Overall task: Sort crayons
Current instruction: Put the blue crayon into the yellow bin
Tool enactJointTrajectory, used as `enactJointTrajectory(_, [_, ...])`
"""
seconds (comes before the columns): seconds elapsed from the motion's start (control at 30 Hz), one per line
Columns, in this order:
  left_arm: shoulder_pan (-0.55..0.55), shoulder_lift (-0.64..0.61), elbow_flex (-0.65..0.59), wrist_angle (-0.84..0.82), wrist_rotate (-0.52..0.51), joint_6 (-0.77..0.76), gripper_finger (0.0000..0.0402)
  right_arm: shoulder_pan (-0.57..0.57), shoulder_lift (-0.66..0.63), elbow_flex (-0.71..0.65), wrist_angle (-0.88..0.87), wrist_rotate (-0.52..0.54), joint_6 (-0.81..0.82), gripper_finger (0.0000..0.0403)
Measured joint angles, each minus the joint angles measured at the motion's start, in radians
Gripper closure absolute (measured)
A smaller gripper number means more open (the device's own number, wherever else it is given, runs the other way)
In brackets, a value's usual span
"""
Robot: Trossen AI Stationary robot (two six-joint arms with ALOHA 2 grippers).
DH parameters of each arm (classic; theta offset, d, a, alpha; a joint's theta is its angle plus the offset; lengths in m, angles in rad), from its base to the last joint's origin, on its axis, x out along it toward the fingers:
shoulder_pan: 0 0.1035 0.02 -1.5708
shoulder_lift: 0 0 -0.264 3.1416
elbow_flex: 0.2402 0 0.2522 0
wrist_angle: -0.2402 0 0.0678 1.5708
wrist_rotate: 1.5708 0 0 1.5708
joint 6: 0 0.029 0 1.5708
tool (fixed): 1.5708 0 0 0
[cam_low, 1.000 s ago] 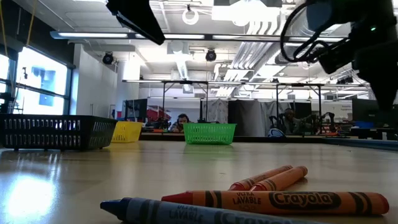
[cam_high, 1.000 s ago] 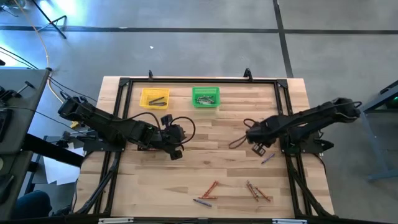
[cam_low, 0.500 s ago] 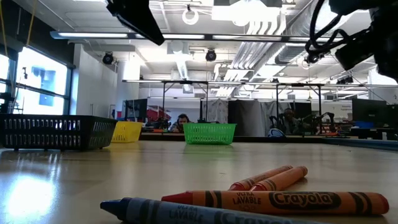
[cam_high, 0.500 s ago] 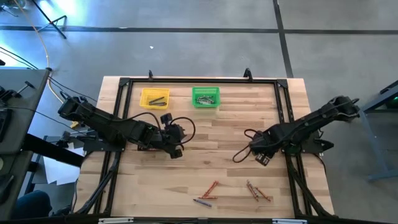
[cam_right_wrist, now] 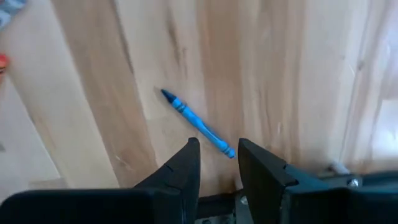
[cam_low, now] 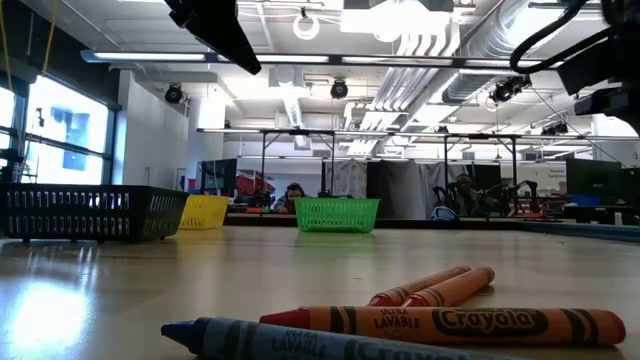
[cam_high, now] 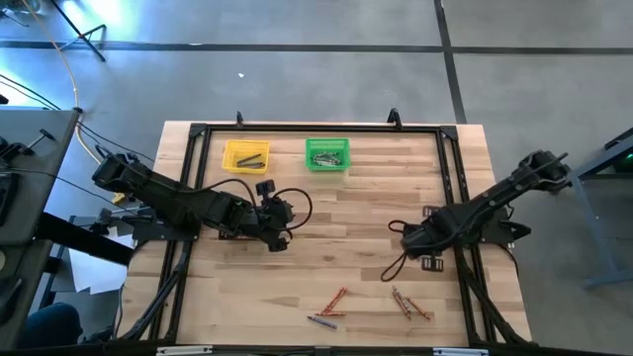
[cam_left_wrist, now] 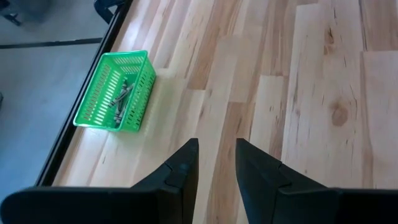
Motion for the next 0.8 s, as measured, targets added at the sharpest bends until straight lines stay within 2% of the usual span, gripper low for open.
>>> enactJointTrajectory(0.07, [0.0,0.0,0.0,0.0,0.0,0.0,0.0312,0.013,0.0,0.0,0.011,0.004,0.01,0.0299])
enactJointTrajectory(0.2, [0.0,0.0,0.0,0.0,0.0,0.001,0.0312,0.015,0.0,0.0,0.02,0.016,0.216,0.0299])
enactJointTrajectory(0.27, [0.0,0.0,0.0,-0.002,0.0,0.001,0.0312,0.019,0.0,0.0,0.019,0.016,0.263,0.0299])
enactJointTrajectory(0.57, [0.0,0.0,0.0,-0.051,0.0,0.018,0.0312,0.12,0.0,-0.005,0.047,0.033,0.023,0.0299])
enactJointTrajectory(0.8, [0.0,0.0,0.0,-0.066,0.0,0.019,0.0312,0.127,0.0,-0.131,0.182,0.007,0.045,0.0299])
